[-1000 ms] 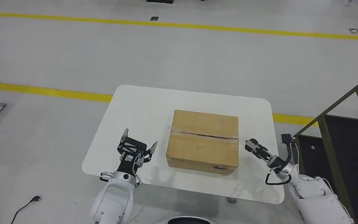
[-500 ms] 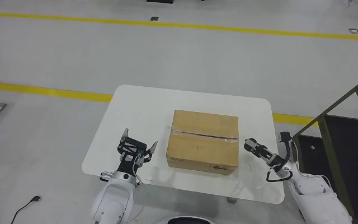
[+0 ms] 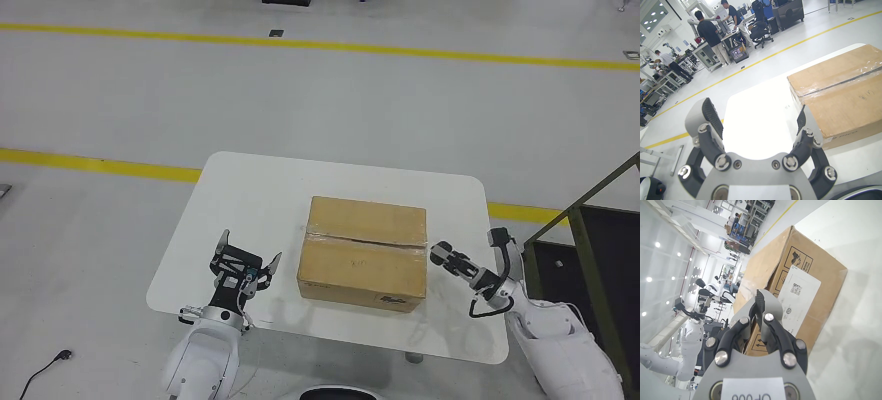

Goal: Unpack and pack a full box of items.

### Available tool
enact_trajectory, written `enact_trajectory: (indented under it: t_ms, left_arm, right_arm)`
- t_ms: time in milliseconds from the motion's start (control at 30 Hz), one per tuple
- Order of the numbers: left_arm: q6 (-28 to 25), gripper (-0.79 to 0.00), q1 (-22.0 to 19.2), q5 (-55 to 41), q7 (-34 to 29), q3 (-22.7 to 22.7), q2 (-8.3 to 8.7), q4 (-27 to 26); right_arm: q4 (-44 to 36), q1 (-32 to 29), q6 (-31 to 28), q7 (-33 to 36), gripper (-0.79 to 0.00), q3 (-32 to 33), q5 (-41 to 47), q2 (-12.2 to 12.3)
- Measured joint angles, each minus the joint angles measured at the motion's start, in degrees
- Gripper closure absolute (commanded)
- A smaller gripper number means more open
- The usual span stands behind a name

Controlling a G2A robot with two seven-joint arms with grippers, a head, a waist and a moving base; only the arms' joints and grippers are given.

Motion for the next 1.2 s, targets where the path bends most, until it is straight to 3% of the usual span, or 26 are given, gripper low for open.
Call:
enact_trajectory:
  t_ms: [233, 533, 667, 1033, 1200]
  left_arm:
    - [0.0, -0.785, 0.0, 0.0, 0.0, 0.0, 0.0, 0.0]
    - [0.0, -0.785, 0.0, 0.0, 0.0, 0.0, 0.0, 0.0]
    - [0.0, -0.785, 0.0, 0.0, 0.0, 0.0, 0.0, 0.0]
    - [0.0, -0.785, 0.0, 0.0, 0.0, 0.0, 0.0, 0.0]
    - [0.0, -0.785, 0.0, 0.0, 0.0, 0.0, 0.0, 0.0]
  right_arm:
    - [-11.07, -3.13, 2.15, -0.88, 0.0, 3.04, -7.18, 0.93]
    - [-25.24, -4.29, 11.06, -6.04, 0.0, 4.88, -18.44, 1.23]
    - [-26.51, -4.15, 12.99, -8.24, 0.0, 5.46, -25.84, 1.32]
    - [-26.48, -4.16, 12.89, -8.05, 0.0, 5.41, -23.97, 1.31]
    - [-29.49, -2.79, 15.47, -7.89, 0.0, 3.05, -23.78, 0.89]
